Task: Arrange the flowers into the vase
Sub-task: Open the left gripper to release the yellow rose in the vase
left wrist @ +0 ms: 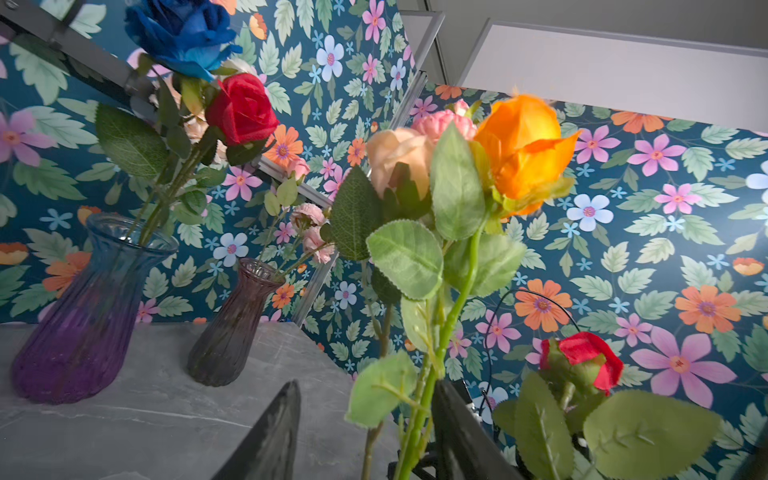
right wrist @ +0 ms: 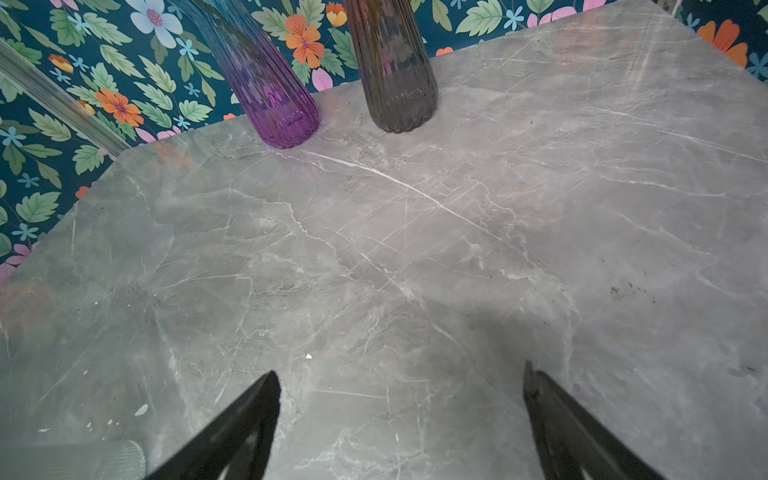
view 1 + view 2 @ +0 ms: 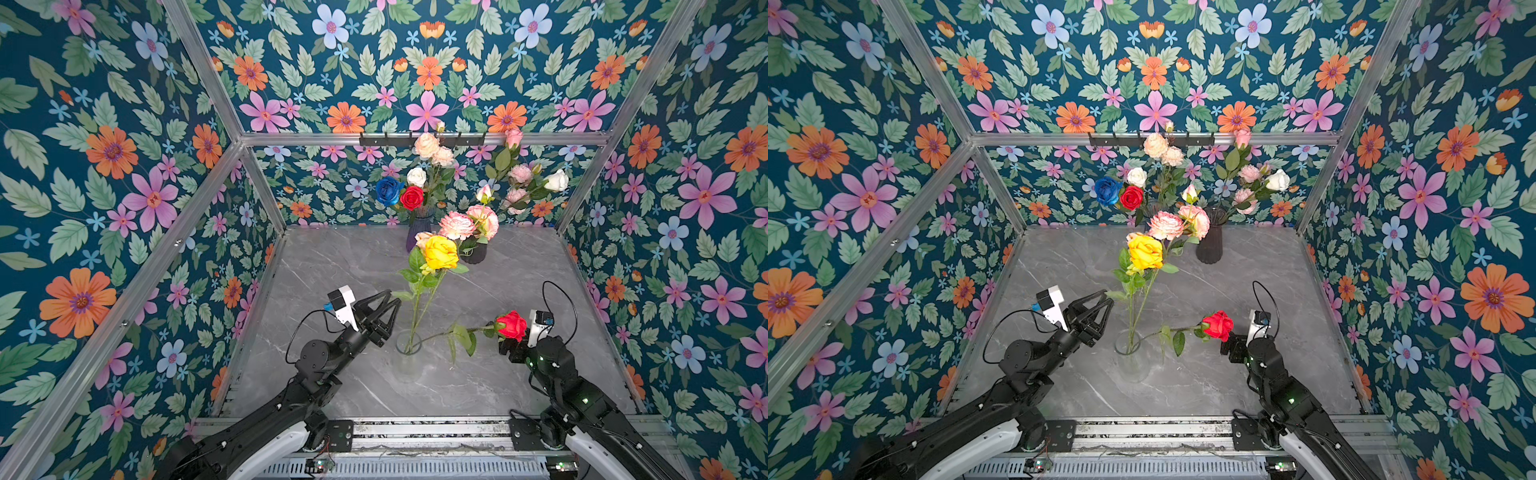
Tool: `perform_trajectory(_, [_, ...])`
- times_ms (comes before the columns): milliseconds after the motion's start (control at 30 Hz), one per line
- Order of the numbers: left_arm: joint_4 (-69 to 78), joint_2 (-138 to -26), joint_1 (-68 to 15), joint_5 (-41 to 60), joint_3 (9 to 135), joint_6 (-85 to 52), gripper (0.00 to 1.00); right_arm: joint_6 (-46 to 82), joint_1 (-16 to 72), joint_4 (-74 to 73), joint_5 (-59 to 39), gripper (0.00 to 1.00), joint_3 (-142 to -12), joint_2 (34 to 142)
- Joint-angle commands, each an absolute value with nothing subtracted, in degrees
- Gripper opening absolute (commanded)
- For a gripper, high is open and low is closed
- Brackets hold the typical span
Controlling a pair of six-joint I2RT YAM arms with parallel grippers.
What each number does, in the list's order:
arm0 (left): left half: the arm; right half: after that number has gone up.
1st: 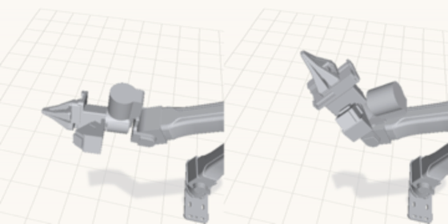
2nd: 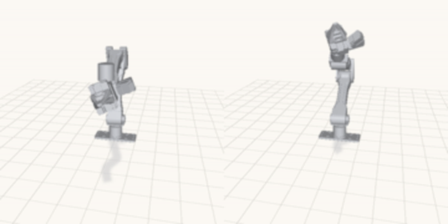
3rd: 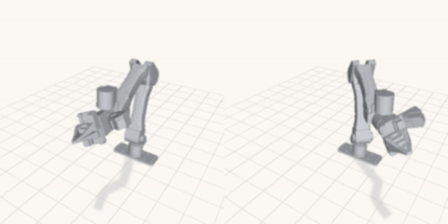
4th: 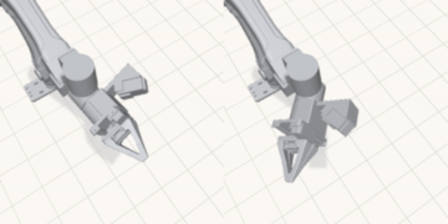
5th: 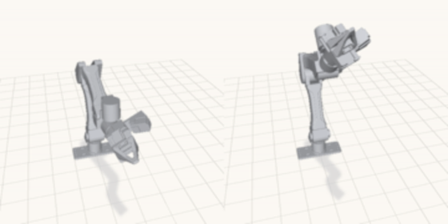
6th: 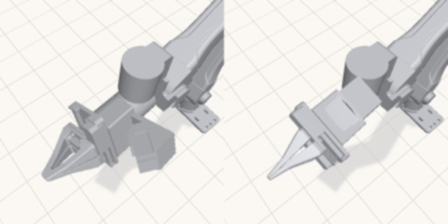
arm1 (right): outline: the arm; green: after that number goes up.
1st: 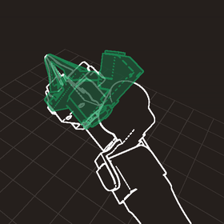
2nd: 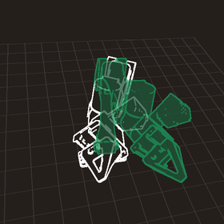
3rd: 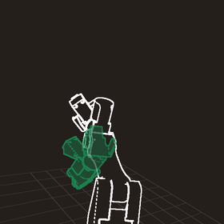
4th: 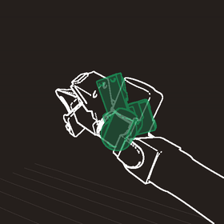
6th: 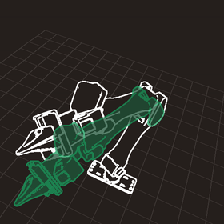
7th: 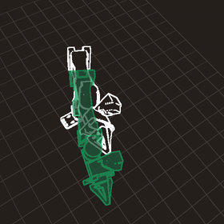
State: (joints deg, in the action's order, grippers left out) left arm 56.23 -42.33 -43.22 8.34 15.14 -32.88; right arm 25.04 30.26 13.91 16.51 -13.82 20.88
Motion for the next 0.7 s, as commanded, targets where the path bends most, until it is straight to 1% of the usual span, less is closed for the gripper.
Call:
perform_trajectory(0, [49.2, -39.3, -43.1, 6.2, 15.1, -30.7, 0.55, 24.6, 30.3, 13.0, 16.3, 0.93, -13.8, 20.5])
perform_trajectory(167, [39.8, -33.8, -43.2, 7.5, 13.8, -29.7, 0.59, 24.5, 30.3, 13.0, 16.0, 0.93, -13.8, 20.3])
perform_trajectory(333, [29.6, -27.1, -43.2, 9.1, 11.6, -29.4, 0.68, 23.9, 30.3, 12.6, 15.2, 0.93, -13.8, 20.5])
perform_trajectory(367, [27.5, -25.7, -43.2, 9.3, 10.9, -29.4, 0.75, 24.0, 30.3, 12.5, 15.2, 0.93, -13.8, 20.6])
perform_trajectory(400, [25.6, -23.8, -43.3, 8.6, 9.9, -29.4, 0.91, 23.9, 30.3, 12.3, 15.2, 0.93, -13.8, 20.7])
perform_trajectory(433, [24.4, -22.1, -43.3, 7.9, 8.6, -29.8, 1.0, 23.9, 30.3, 12.3, 15.2, 0.93, -13.8, 20.8])
perform_trajectory(600, [21.4, -8.0, -43.9, 5.7, 0.8, -30.8, 1.0, 23.9, 30.3, 12.0, 15.2, 0.93, -13.9, 21.7])
perform_trajectory(667, [19.3, -4.3, -44.0, 5.8, -0.5, -30.7, 1.0, 23.8, 30.3, 11.8, 15.2, 0.93, -14.0, 22.0])
